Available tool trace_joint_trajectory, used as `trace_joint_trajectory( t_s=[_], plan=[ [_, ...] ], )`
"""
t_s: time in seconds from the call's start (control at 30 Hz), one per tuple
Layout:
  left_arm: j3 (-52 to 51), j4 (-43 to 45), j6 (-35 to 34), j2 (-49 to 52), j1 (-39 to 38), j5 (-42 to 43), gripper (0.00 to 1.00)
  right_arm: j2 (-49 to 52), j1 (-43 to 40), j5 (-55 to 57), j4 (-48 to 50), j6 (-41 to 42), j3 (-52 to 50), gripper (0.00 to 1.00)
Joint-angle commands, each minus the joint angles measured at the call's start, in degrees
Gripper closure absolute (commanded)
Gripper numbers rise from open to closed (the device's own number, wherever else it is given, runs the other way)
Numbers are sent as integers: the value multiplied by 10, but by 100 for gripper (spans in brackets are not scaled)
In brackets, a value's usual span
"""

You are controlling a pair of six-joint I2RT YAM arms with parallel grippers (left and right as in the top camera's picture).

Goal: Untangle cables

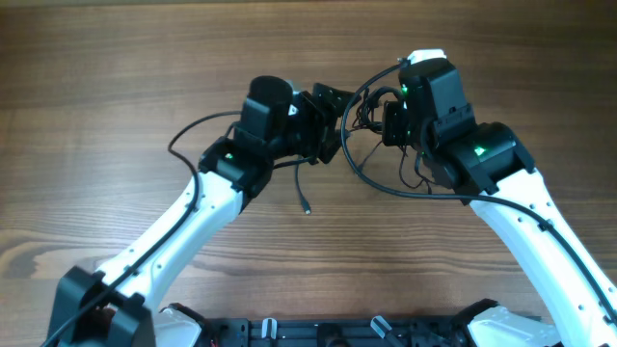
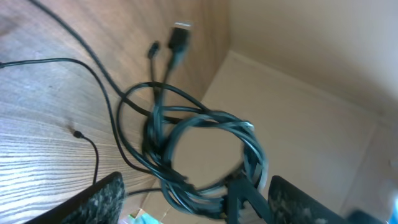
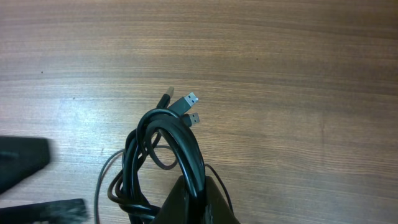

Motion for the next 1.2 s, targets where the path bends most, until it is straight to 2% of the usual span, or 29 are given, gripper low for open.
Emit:
trace_joint_trajectory(
  t_s=[0.0,0.07,0.2,0.27,0.3,0.33,0.4,0.43,0.53,0.63,0.73,0.83,0.97,1.07,1.17],
  plan=[
    [1,-2,-44,38,-14,-15,37,0,-1,12,1,9,-1,96],
    [1,-1,-54,54,-16,-15,40,0,-1,12,0,8,-1,95],
    [1,-1,-54,68,-16,-39,59,0,-1,12,0,9,-1,95],
    [1,1,-54,68,-16,-45,77,0,-1,12,0,9,-1,96],
    [1,1,-54,68,-16,-46,89,0,-1,12,0,9,-1,96],
    [1,0,-54,68,-16,-52,96,0,-1,12,-1,8,-1,95],
    [1,3,-46,68,-16,-53,96,0,-1,12,-1,8,-1,96],
    [1,4,-20,68,-16,-51,96,0,-1,12,-1,8,-1,95],
    [1,30,200,68,-17,12,96,0,-1,12,0,8,-1,96],
    [1,18,314,72,-23,59,96,0,-1,12,0,8,-1,95],
    [1,-11,348,89,-31,64,94,0,-1,12,6,8,-1,96],
    [1,-2,389,112,-45,87,94,0,-1,7,19,7,-1,96],
    [1,-5,409,137,-61,87,91,0,-1,-14,56,6,0,96],
    [1,-54,464,151,-62,86,91,0,-19,-21,80,6,9,96],
    [1,-129,507,151,-62,86,90,0,-80,-91,107,6,20,96]
  ],
)
